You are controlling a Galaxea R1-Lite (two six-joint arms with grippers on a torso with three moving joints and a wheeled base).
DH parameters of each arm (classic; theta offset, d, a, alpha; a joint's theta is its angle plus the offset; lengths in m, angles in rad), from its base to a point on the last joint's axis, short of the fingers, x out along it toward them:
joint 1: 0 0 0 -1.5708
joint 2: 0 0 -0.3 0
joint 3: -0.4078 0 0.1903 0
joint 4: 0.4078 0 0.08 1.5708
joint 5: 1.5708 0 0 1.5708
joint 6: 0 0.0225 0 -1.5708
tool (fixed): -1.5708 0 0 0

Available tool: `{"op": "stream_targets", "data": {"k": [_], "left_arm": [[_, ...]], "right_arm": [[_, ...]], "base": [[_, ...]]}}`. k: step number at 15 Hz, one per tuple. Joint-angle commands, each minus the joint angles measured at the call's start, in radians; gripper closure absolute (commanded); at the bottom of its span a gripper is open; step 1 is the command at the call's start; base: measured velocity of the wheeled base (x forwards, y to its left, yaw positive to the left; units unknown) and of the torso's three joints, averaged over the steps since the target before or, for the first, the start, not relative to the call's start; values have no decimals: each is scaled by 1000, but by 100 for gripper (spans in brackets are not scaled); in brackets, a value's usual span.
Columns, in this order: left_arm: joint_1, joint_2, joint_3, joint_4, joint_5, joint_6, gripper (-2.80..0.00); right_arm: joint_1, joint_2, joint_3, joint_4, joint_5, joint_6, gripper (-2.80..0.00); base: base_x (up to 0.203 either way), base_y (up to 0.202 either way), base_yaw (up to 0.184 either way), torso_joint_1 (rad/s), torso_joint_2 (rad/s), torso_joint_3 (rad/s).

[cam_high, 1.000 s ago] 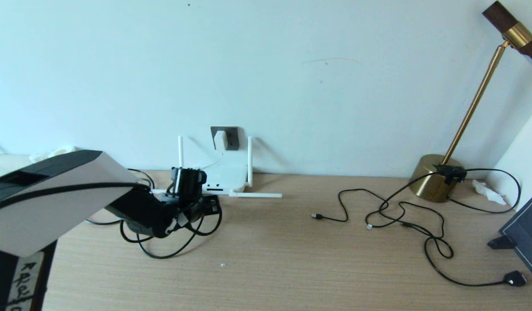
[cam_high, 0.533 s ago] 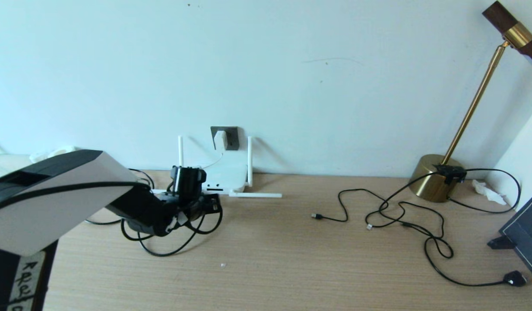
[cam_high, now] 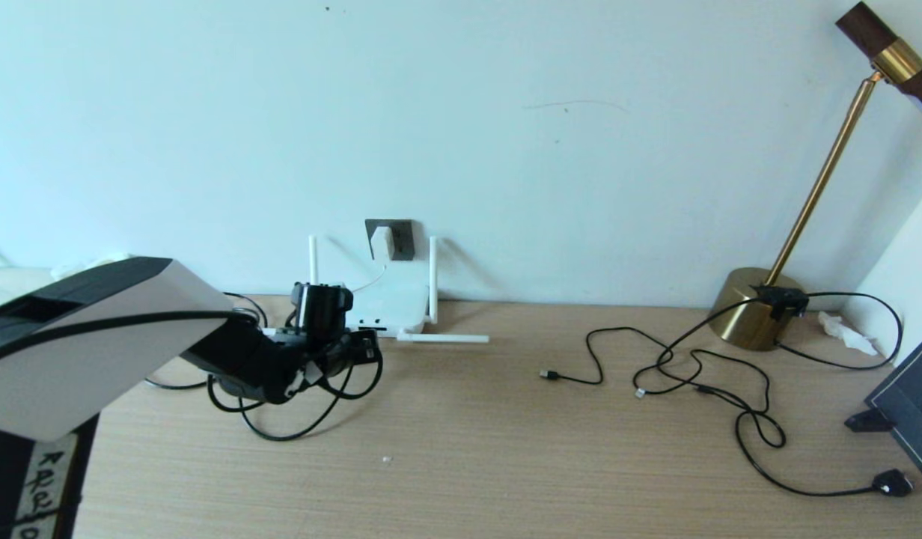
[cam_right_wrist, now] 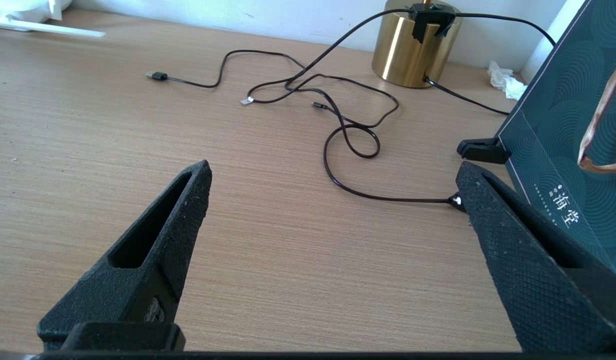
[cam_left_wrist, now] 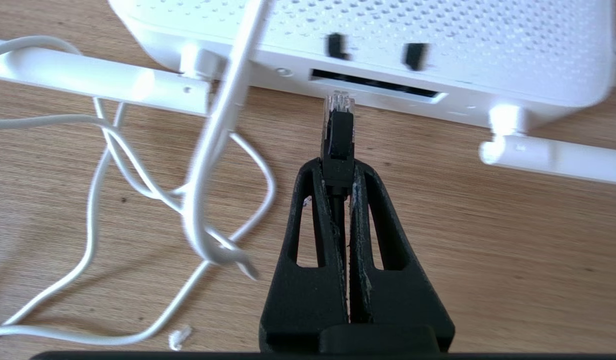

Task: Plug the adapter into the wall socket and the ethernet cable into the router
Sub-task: Align cable and router interface, then plug cable into router interface

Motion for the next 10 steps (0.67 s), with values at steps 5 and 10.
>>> {"op": "stream_targets", "data": {"k": [5,10], "left_arm": [[9,26,-12,-4,0,10,0],[11,32,-25,-4,0,10,0]], "right_arm": [[0,2,0,0,0,-1,-280],[0,2,0,0,0,-1,-280]], "base": [[0,0,0,0,0,0],[0,0,0,0,0,0]]}}
